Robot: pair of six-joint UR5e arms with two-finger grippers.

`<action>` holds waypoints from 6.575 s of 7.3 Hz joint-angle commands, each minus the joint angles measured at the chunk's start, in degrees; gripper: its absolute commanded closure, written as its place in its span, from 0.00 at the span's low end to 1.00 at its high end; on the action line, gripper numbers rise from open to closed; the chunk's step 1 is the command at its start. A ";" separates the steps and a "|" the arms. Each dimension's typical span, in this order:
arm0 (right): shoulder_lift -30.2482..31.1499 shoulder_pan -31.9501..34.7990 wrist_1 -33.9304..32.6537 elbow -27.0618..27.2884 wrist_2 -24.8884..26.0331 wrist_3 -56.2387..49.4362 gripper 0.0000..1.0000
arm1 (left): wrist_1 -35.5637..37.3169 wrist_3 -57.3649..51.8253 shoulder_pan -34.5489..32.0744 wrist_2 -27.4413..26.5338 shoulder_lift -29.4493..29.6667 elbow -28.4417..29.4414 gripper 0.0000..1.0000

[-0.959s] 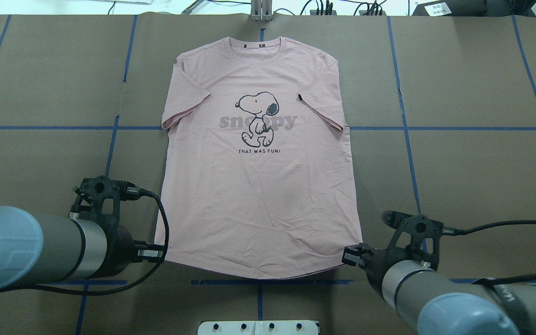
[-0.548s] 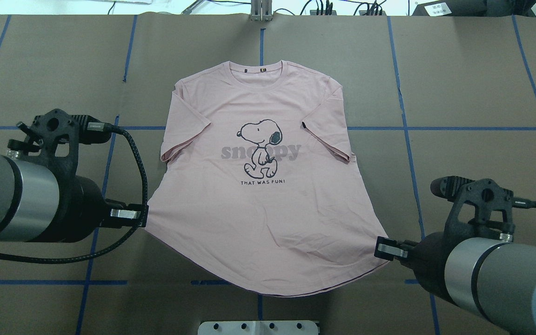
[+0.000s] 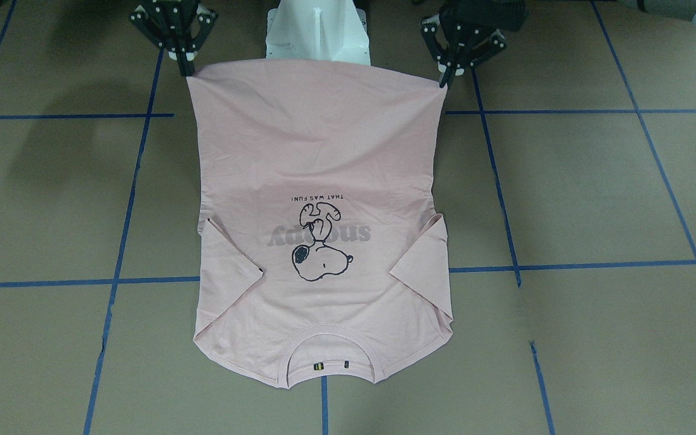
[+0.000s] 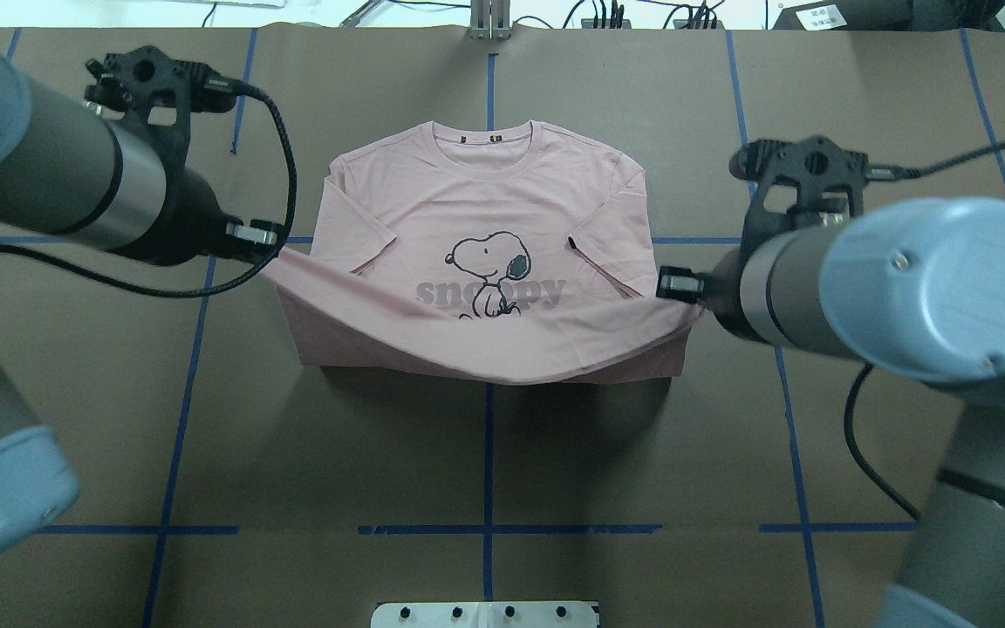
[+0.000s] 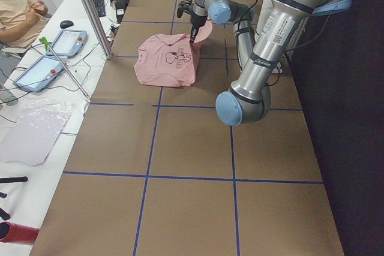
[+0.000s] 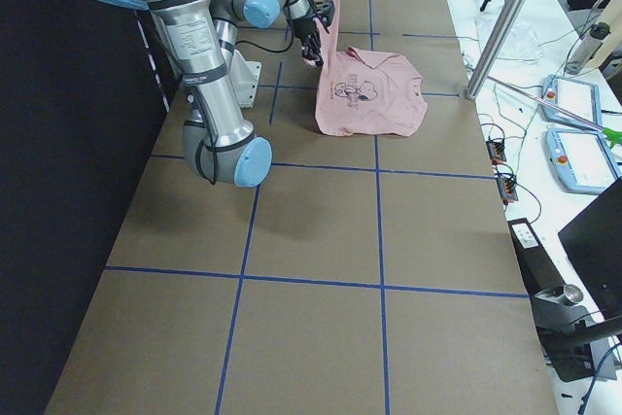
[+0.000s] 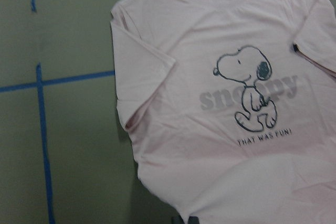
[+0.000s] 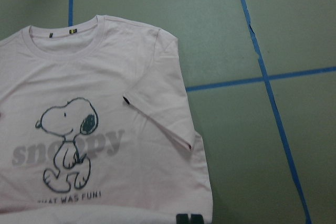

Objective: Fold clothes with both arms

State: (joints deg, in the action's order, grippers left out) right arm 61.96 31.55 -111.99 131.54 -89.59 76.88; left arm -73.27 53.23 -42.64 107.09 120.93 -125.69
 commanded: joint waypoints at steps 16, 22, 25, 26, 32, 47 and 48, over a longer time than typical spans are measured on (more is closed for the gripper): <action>-10.37 15.73 42.38 -50.68 -10.87 -21.87 0.00 | -48.90 5.16 1.47 -4.95 -9.83 30.60 0.12; -9.93 15.65 42.38 -50.68 -10.69 -21.69 0.00 | -48.73 12.08 9.68 -9.62 -10.10 31.82 0.40; -9.84 15.65 42.38 -50.68 -10.60 -21.69 0.00 | -48.46 11.90 10.82 -10.49 -10.27 31.82 1.00; -9.75 15.65 42.38 -50.68 -10.60 -21.69 0.00 | -48.46 11.47 10.82 -10.76 -10.27 31.74 1.00; -9.49 15.65 42.46 -50.68 -10.51 -21.60 0.00 | -50.73 -14.02 -7.43 -10.50 -5.41 46.42 1.00; -30.67 1.06 46.95 -74.84 1.09 -1.38 0.43 | -66.83 -18.69 -17.57 -1.19 7.22 68.04 0.00; -30.67 0.97 46.86 -75.11 1.09 -2.69 0.44 | -66.92 -18.34 -17.31 -1.19 6.78 67.86 0.00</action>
State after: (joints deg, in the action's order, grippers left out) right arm 31.35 32.82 -64.99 57.04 -88.63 75.36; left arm -140.12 34.24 -60.26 105.91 128.12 -57.54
